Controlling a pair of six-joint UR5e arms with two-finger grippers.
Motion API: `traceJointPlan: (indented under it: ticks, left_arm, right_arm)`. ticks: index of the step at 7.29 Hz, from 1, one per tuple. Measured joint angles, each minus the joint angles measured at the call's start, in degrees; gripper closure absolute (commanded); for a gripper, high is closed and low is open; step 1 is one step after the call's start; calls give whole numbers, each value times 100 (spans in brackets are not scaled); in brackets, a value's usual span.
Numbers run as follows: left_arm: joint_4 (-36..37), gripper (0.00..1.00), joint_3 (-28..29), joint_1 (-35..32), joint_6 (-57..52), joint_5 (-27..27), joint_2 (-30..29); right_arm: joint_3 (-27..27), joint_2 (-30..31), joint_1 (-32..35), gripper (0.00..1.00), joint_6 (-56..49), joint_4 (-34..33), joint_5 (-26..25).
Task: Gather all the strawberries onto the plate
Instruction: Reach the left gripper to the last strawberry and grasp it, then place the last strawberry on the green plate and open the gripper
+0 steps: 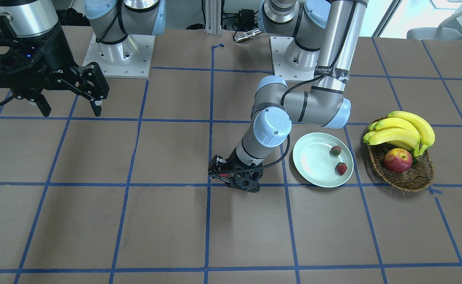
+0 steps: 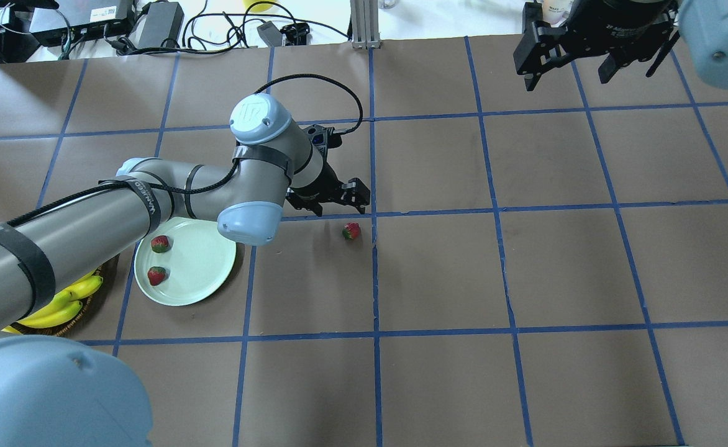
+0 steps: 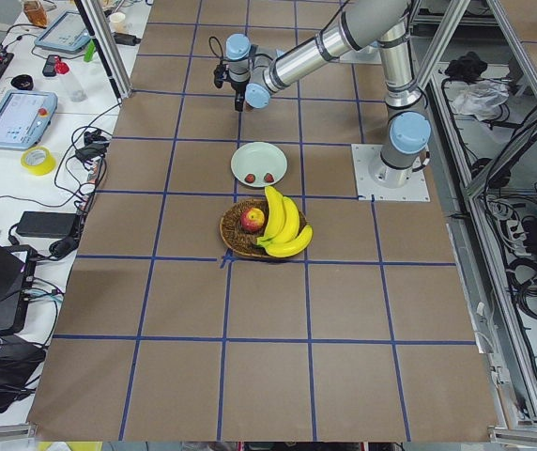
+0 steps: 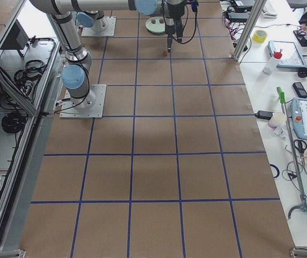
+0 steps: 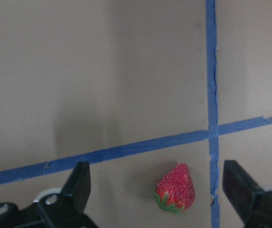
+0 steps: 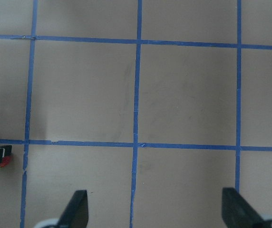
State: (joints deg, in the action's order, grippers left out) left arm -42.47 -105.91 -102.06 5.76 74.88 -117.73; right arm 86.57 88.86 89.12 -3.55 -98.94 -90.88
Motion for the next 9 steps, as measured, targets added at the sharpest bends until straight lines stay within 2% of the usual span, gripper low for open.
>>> traceJointPlan:
  ticks: [3,4,7,9]
  left_arm:
    - [28,79,-135,-66,15,-21,-51]
    - [33,100,-208,-78,17,-20,-48]
    - [9,100,-230,-84,-27,-19,-6]
    - [-264,100,-59,-76,-42,-13,145]
  right_arm:
    - [0,3,4,0,3,0,4]
    - [0,2,3,0,3,3,4]
    - [0,0,0,0,3,6,8]
    - [0,0,-6,0,3,6,9]
